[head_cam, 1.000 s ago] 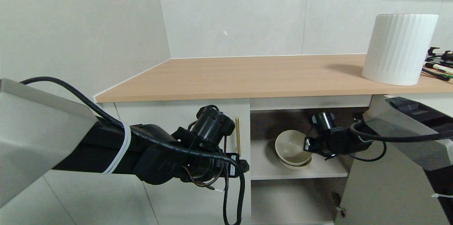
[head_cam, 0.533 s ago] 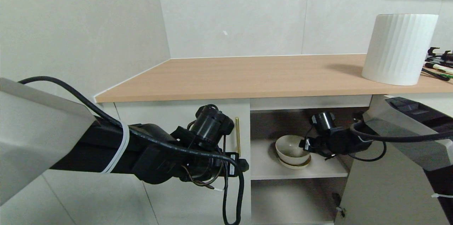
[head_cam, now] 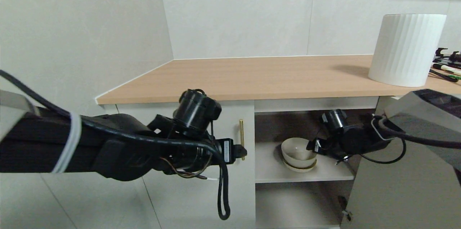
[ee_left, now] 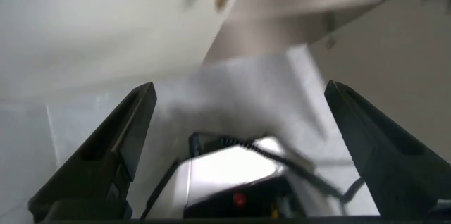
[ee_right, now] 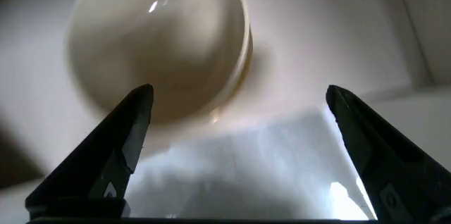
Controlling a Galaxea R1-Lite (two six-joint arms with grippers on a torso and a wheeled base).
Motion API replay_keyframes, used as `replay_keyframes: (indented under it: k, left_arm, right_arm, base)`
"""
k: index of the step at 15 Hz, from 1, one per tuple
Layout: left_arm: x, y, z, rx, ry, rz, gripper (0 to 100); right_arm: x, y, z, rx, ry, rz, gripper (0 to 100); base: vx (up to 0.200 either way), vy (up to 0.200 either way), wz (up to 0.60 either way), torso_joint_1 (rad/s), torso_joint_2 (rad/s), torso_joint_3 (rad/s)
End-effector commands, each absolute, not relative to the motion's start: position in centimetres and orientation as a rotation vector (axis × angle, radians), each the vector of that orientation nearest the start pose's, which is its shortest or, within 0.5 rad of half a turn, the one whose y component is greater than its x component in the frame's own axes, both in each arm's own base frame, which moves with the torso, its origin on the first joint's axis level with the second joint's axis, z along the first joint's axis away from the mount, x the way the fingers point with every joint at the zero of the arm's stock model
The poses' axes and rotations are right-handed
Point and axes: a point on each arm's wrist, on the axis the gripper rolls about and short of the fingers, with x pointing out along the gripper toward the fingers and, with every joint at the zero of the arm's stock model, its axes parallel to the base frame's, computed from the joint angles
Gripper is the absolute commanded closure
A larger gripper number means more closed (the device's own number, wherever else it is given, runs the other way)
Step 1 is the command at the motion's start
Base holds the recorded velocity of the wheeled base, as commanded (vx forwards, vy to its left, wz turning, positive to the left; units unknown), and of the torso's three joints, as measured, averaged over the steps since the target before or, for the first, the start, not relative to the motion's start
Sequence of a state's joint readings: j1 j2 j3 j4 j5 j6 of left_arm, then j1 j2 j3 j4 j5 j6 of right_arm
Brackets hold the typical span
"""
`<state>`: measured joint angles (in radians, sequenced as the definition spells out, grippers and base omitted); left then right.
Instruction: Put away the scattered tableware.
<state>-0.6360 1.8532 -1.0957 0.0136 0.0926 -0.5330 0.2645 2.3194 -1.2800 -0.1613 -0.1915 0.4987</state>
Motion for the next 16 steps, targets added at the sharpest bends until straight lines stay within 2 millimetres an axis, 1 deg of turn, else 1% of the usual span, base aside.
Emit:
replay_keyframes:
  k: [1, 2, 3, 4, 7, 8, 10, 12, 16]
  left_arm:
    - [24.3, -16.0, 20.7, -0.272, 0.685, -0.325, 0]
    - [23.8, -15.5, 21.4, -0.273, 0.662, -0.331, 0]
    - [22.5, -14.6, 22.4, -0.279, 0.64, -0.337, 0]
    - [21.7, -14.1, 22.7, -0.275, 0.647, -0.338, 0]
    - [19.8, -12.7, 22.8, -0.279, 0.644, -0.327, 0]
    - [19.4, -12.1, 22.8, -0.285, 0.639, -0.321, 0]
    - [19.5, -12.0, 22.6, -0.272, 0.641, -0.316, 0]
    - [19.6, -12.1, 22.5, -0.269, 0.645, -0.318, 0]
    - [20.1, -12.5, 21.8, -0.262, 0.671, -0.308, 0]
  right_arm:
    - [34.8, 10.8, 9.9, 0.295, 0.809, -0.032, 0]
    - [33.6, 10.6, 11.3, 0.31, 0.798, 0.005, 0]
    - [30.1, 10.4, 14.0, 0.308, 0.799, 0.078, 0]
    - [27.5, 10.4, 15.3, 0.279, 0.808, 0.114, 0]
    - [22.0, 10.8, 18.4, 0.246, 0.774, 0.22, 0]
    - [21.2, 10.8, 18.9, 0.24, 0.77, 0.235, 0]
    - [20.2, 11.3, 19.3, 0.223, 0.768, 0.267, 0]
    - [19.9, 11.7, 19.0, 0.211, 0.783, 0.281, 0]
    - [19.9, 11.7, 18.7, 0.206, 0.793, 0.276, 0]
  base:
    - [0.0, 0.0, 0.0, 0.0, 0.0, 0.0]
    - [0.0, 0.0, 0.0, 0.0, 0.0, 0.0]
    - [0.0, 0.0, 0.0, 0.0, 0.0, 0.0]
    - [0.0, 0.0, 0.0, 0.0, 0.0, 0.0]
    - [0.0, 0.0, 0.0, 0.0, 0.0, 0.0]
    - [0.0, 0.0, 0.0, 0.0, 0.0, 0.0]
    - [0.0, 0.0, 0.0, 0.0, 0.0, 0.0]
    - [0.0, 0.0, 0.0, 0.0, 0.0, 0.0]
    - [-0.2, 0.0, 0.0, 0.007, 0.0, 0.004]
